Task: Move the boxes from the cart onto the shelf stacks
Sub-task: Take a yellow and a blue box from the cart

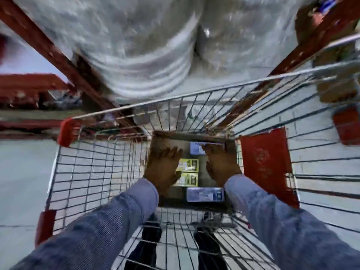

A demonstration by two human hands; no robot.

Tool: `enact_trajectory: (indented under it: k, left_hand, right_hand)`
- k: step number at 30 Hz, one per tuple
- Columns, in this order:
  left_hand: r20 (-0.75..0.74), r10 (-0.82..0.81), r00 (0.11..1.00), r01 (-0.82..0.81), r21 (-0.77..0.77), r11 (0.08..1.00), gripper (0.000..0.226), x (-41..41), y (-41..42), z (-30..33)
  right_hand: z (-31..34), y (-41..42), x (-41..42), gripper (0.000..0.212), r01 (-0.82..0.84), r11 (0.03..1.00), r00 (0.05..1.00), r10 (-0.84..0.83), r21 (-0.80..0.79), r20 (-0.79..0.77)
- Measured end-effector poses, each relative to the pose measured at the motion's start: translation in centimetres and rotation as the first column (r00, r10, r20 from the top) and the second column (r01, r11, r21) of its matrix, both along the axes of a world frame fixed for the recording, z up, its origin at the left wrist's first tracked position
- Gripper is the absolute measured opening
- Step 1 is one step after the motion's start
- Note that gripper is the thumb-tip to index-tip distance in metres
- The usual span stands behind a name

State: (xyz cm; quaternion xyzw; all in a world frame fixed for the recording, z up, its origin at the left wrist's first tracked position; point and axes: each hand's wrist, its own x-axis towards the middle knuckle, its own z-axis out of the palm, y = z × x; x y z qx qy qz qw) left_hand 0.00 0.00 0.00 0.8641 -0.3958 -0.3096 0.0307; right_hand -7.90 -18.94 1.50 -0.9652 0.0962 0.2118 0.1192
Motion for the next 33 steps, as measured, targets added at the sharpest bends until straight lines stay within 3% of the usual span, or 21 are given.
enact_trajectory:
  k: [3, 6, 7, 13, 20, 22, 26, 29, 33]
  left_hand:
    - [-0.026, -0.058, 0.998, 0.061, 0.092, 0.994, 0.074, 1.4, -1.0, -2.8]
    - [-0.133, -0.086, 0.987, 0.096, 0.075, 0.993, 0.071, 2.3, -1.4, -4.3]
    - [-0.159, -0.083, 0.984, 0.094, 0.065, 0.993, 0.069, 2.5, -1.4, -4.6]
    - [-0.266, -0.093, 0.960, 0.113, 0.060, 0.992, 0.060, 4.6, -1.5, -5.3]
    - [-0.173, -0.180, 0.968, 0.189, 0.034, 0.981, 0.057, 4.9, -1.2, -4.3]
    - [-0.148, -0.171, 0.974, 0.176, 0.021, 0.984, 0.061, 5.2, -0.8, -2.5]
    - [-0.084, -0.144, 0.986, 0.141, -0.046, 0.989, 0.063, 5.8, 1.1, 3.7]
    - [0.001, -0.129, 0.992, 0.128, -0.121, 0.984, 0.061, 5.9, 3.1, 9.9]
    - [0.106, -0.081, 0.991, 0.101, -0.200, 0.974, 0.057, 5.9, 5.9, 21.3]
  right_hand:
    - [-2.5, -0.5, 1.2, 0.055, 0.057, 0.996, 0.997, -0.060, 0.066, 0.038]
    - [-4.5, -0.7, 1.4, 0.066, 0.007, 0.997, 1.000, -0.008, -0.081, -0.021]
    - [-5.6, -0.8, 1.3, 0.068, -0.006, 0.993, 1.000, 0.009, -0.119, 0.025]
    - [-7.2, -1.1, 1.6, 0.069, -0.067, 0.993, 0.997, 0.070, -0.101, 0.026]
    - [-7.3, -0.5, 2.5, 0.066, -0.091, 0.973, 0.996, 0.086, -0.210, -0.034]
    - [-6.9, -0.5, 2.6, 0.063, -0.066, 0.973, 0.996, 0.051, -0.220, -0.071]
    - [-2.4, -0.8, 3.1, 0.074, 0.011, 0.996, 0.994, -0.020, -0.088, -0.105]
    - [3.0, -0.9, 3.4, 0.076, 0.033, 0.998, 0.999, -0.033, 0.053, 0.001]
    - [13.7, -0.5, 4.5, 0.062, 0.048, 0.978, 0.980, -0.086, 0.204, 0.179]
